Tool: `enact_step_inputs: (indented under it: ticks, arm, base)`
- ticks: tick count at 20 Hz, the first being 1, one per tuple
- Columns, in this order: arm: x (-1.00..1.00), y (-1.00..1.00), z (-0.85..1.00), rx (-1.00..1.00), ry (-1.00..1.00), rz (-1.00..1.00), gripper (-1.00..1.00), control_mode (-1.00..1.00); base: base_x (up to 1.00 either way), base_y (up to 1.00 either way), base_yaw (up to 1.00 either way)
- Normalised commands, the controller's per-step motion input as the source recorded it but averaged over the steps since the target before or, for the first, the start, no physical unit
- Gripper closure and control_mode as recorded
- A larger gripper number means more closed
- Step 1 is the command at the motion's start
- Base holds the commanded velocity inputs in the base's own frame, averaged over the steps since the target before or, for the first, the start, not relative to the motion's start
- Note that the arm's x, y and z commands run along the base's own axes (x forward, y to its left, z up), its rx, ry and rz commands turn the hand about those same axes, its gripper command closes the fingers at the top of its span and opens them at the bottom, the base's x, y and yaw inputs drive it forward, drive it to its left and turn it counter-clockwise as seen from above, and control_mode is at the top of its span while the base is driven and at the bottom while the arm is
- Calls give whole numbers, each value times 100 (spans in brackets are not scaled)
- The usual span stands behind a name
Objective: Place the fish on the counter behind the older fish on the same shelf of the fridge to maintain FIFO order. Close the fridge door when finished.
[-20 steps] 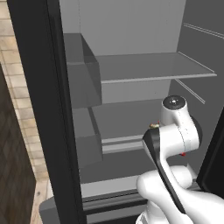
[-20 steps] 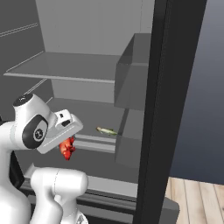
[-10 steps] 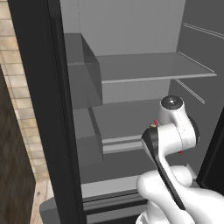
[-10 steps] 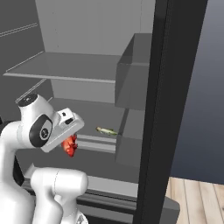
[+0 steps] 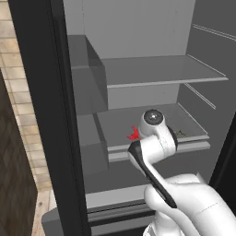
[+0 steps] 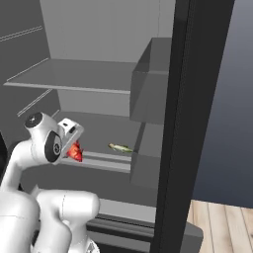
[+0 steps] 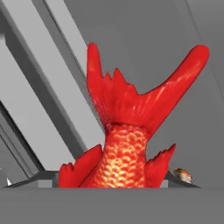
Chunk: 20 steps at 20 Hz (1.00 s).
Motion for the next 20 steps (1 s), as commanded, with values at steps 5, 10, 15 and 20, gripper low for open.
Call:
enact_step_inputs:
  ticks: [5, 10, 15, 20]
  arm:
    - [70, 30, 5, -16, -12, 30, 100, -100]
    - [72, 25, 0, -13, -2, 27, 100, -100]
    - [64, 8, 2, -9, 0, 21, 100, -100]
    - [54, 1, 0, -5, 1, 10, 100, -100]
  base:
    - [0, 0, 0]
    - [0, 0, 0]
    - [0, 0, 0]
    - [0, 0, 0]
